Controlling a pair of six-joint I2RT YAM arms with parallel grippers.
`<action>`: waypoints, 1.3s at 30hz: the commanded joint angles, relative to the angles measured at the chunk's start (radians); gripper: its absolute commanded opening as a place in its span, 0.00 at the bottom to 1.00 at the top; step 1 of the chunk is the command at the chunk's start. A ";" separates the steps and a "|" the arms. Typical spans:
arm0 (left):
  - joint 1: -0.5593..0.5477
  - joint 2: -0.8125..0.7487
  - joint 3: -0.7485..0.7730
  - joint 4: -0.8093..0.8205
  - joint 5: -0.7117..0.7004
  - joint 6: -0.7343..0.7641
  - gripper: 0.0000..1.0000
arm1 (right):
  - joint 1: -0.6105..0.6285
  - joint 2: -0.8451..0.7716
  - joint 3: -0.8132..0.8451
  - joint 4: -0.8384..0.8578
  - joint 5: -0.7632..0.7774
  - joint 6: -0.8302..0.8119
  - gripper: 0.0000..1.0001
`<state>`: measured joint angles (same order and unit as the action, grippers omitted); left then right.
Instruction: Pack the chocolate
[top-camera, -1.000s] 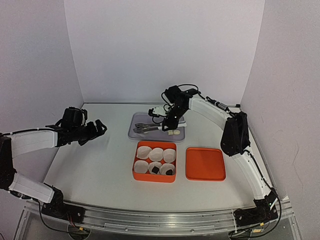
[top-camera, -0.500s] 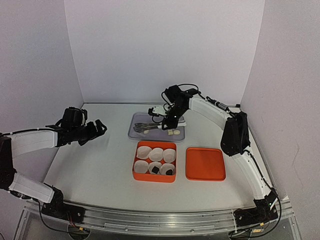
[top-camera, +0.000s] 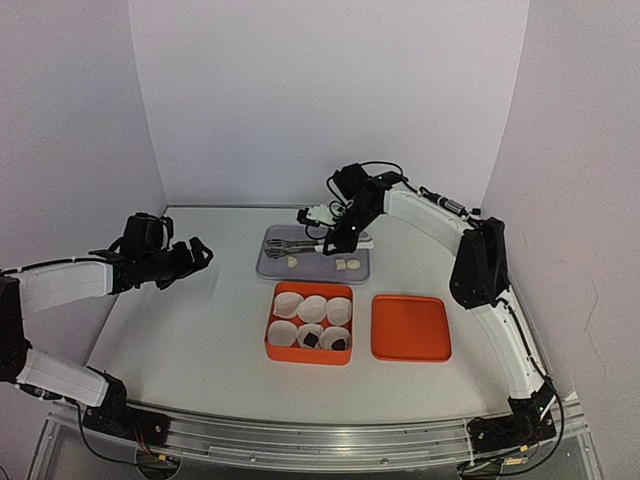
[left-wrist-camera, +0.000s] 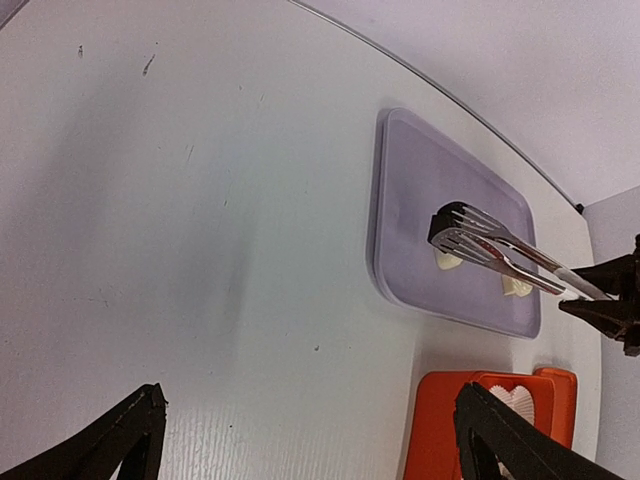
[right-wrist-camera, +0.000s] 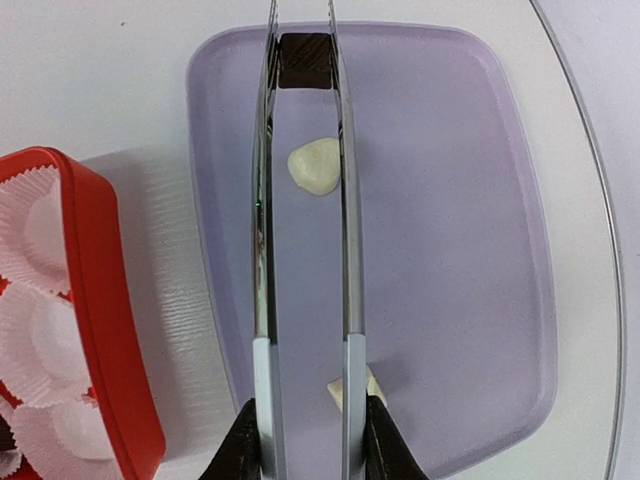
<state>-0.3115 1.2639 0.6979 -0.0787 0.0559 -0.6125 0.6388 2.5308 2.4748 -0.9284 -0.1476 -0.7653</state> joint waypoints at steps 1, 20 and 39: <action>-0.002 -0.035 -0.008 0.022 -0.018 -0.015 1.00 | -0.005 -0.195 -0.079 0.041 -0.055 0.045 0.07; -0.002 -0.034 -0.004 0.074 -0.022 0.016 1.00 | 0.149 -0.700 -0.757 0.080 -0.010 0.230 0.05; -0.002 -0.003 -0.005 0.103 0.002 0.024 1.00 | 0.204 -0.751 -0.929 0.081 -0.030 0.258 0.04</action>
<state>-0.3115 1.2766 0.6788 -0.0153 0.0525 -0.6014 0.8402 1.7805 1.5127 -0.8745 -0.1530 -0.5148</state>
